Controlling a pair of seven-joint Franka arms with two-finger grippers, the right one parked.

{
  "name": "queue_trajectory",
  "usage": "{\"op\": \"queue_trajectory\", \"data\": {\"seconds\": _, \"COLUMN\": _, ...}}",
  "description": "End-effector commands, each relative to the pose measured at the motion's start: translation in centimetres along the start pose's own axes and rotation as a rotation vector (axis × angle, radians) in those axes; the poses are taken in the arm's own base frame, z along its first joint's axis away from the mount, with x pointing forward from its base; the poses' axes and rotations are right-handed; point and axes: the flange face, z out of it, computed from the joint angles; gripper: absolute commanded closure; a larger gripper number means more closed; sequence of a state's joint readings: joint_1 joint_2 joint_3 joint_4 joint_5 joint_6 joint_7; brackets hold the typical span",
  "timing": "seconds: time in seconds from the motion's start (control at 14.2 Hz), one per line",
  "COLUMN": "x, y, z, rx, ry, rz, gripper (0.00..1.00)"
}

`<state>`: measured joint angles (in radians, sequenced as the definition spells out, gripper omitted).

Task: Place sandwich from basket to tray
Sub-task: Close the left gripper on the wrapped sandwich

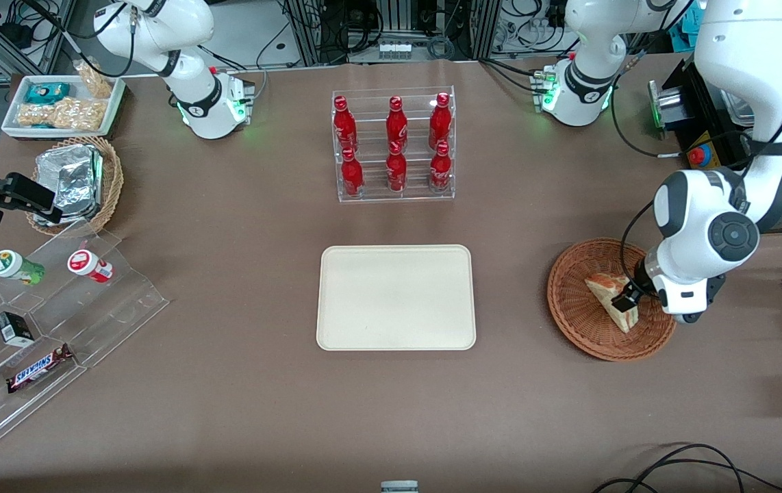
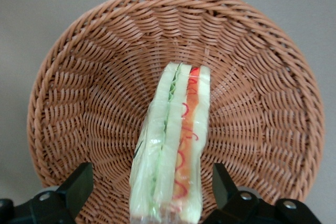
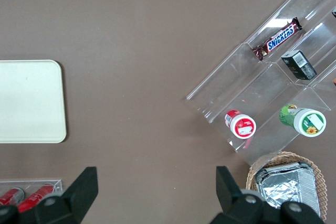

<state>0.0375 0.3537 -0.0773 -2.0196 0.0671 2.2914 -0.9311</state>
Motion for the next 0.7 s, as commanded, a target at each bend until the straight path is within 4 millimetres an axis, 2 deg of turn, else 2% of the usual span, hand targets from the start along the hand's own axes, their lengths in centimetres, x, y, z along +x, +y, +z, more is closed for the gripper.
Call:
{"op": "queue_trajectory", "data": {"seconds": 0.0, "x": 0.2, "y": 0.4, "z": 0.7, "rx": -0.004, "ry": -0.004, "rz": -0.056, "gripper": 0.22}}
{"op": "queue_trajectory", "data": {"seconds": 0.07, "x": 0.1, "y": 0.3, "z": 0.9, "rx": -0.002, "ry": -0.008, "rz": -0.069, "gripper": 0.45}}
{"op": "queue_trajectory", "data": {"seconds": 0.14, "x": -0.1, "y": 0.4, "z": 0.9, "rx": 0.002, "ry": -0.011, "rz": -0.07, "gripper": 0.75}}
{"op": "queue_trajectory", "data": {"seconds": 0.21, "x": -0.1, "y": 0.4, "z": 0.9, "rx": 0.004, "ry": -0.013, "rz": -0.069, "gripper": 0.9}}
{"op": "queue_trajectory", "data": {"seconds": 0.28, "x": -0.1, "y": 0.5, "z": 0.4, "rx": 0.006, "ry": -0.01, "rz": -0.061, "gripper": 0.95}}
{"op": "queue_trajectory", "data": {"seconds": 0.49, "x": 0.2, "y": 1.7, "z": -3.2, "rx": 0.062, "ry": -0.04, "rz": -0.03, "gripper": 0.95}}
{"op": "queue_trajectory", "data": {"seconds": 0.63, "x": -1.2, "y": 3.1, "z": -5.6, "rx": 0.113, "ry": -0.078, "rz": 0.044, "gripper": 0.93}}
